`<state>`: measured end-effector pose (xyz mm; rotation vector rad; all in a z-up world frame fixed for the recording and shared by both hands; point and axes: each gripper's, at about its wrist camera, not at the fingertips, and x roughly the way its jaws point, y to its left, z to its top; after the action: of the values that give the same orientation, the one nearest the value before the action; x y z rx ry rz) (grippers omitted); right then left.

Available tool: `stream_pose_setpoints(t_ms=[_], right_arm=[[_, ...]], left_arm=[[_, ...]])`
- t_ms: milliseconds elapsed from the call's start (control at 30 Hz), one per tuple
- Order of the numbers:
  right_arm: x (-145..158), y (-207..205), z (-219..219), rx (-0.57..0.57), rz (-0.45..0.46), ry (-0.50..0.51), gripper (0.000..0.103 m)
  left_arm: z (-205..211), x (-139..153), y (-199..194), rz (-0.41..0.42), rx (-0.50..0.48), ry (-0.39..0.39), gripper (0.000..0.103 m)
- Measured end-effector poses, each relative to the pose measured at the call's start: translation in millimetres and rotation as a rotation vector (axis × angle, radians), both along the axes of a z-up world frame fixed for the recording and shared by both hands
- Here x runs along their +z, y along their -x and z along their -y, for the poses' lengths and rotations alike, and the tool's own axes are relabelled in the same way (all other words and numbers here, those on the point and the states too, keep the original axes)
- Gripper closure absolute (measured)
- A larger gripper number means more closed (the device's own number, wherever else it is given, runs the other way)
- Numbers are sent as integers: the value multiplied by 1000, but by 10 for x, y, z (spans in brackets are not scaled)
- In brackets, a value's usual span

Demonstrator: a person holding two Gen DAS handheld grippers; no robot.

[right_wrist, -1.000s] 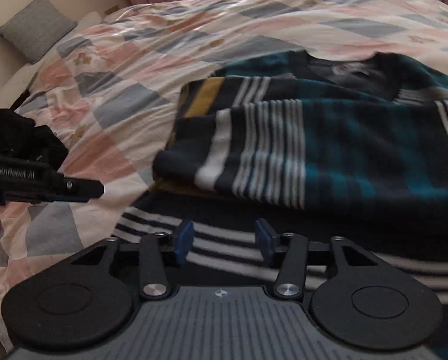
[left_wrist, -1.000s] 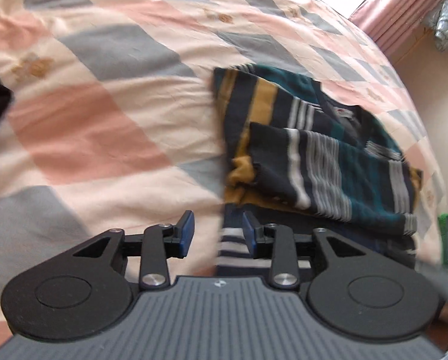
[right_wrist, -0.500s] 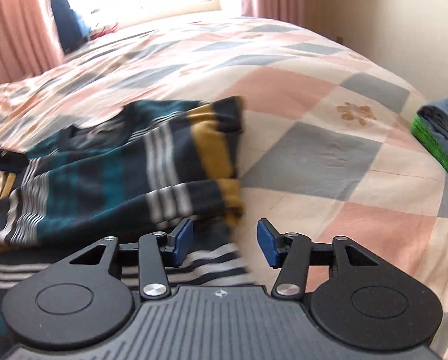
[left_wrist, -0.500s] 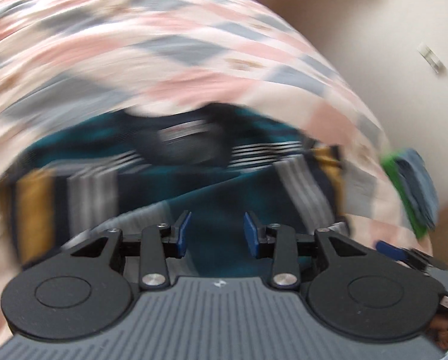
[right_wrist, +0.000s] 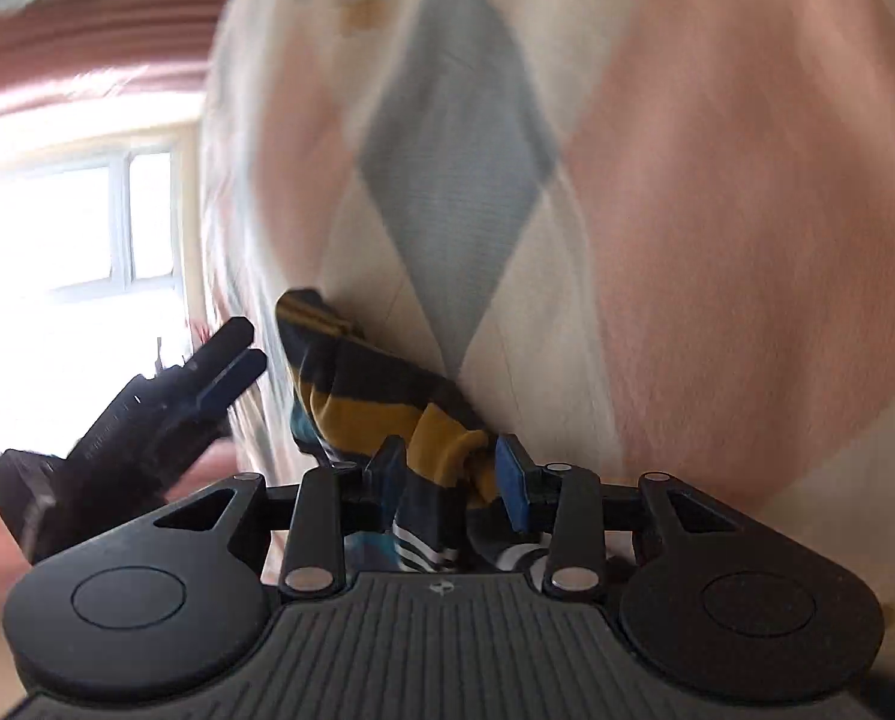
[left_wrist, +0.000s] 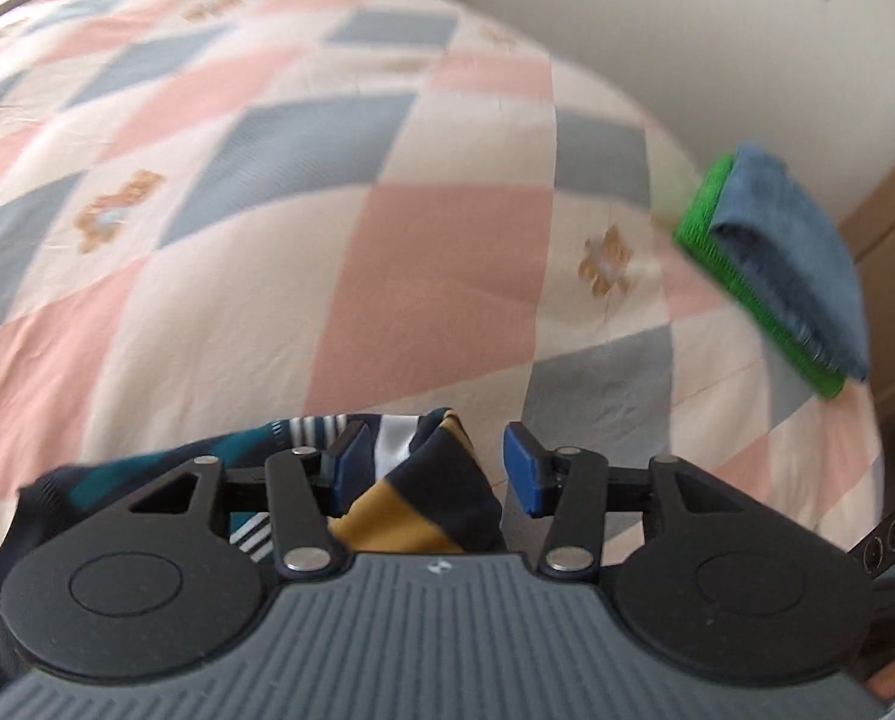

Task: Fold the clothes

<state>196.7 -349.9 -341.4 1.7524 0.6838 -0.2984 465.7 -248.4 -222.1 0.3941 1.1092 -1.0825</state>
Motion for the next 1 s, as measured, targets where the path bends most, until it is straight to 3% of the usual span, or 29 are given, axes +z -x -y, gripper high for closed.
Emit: stream_pose_setpoints(t_ms=[33,100,133,167,267,333,367,433,467,567,667,767,800,867,900,967,1000], right_arm=[[-44,-12,11,-19,-12,-48,65],[-105,-29,28,-35,-53,-105,65],[-132,-38,30,-35,-68,-128,65],[-159,-46,32,-36,-83,-151,65],[-226,-63,10,-60,-40,-234,65],[-230,-124,22,-54,-18,-228,66],[-231,-156,29,-51,-7,-223,69],[-232,-220,42,-44,14,-214,86],[-183,-191,58,-52,20,-171,97],[-17,-81,108,-79,33,-29,100],[36,-41,65,-59,-43,98,101],[-132,-59,75,-48,-94,113,101],[-87,-60,90,-40,-87,127,101],[70,-44,121,-25,-87,191,91],[176,-27,138,-20,-97,240,81],[395,-36,198,31,-85,384,71],[476,-103,218,75,-69,446,71]], left_arm=[[76,-53,9,-1,-17,-26,60],[166,-151,16,-15,-32,-65,73],[189,-192,18,-21,-30,-79,91],[176,-214,16,-20,-19,-79,96],[-15,-106,18,4,34,15,98],[-215,53,-3,20,87,102,98],[-313,137,-22,27,111,136,98],[-439,249,-70,57,154,173,98],[-485,272,-102,66,169,190,98],[-561,245,-208,72,198,222,98],[-513,23,-326,130,278,181,97],[-454,-283,-481,210,364,-18,98],[-522,-290,-521,202,395,-27,98],[-780,-123,-550,146,443,85,94],[-910,-9,-536,132,455,123,93],[-1154,214,-447,151,453,148,92],[-1285,311,-370,170,451,151,91]])
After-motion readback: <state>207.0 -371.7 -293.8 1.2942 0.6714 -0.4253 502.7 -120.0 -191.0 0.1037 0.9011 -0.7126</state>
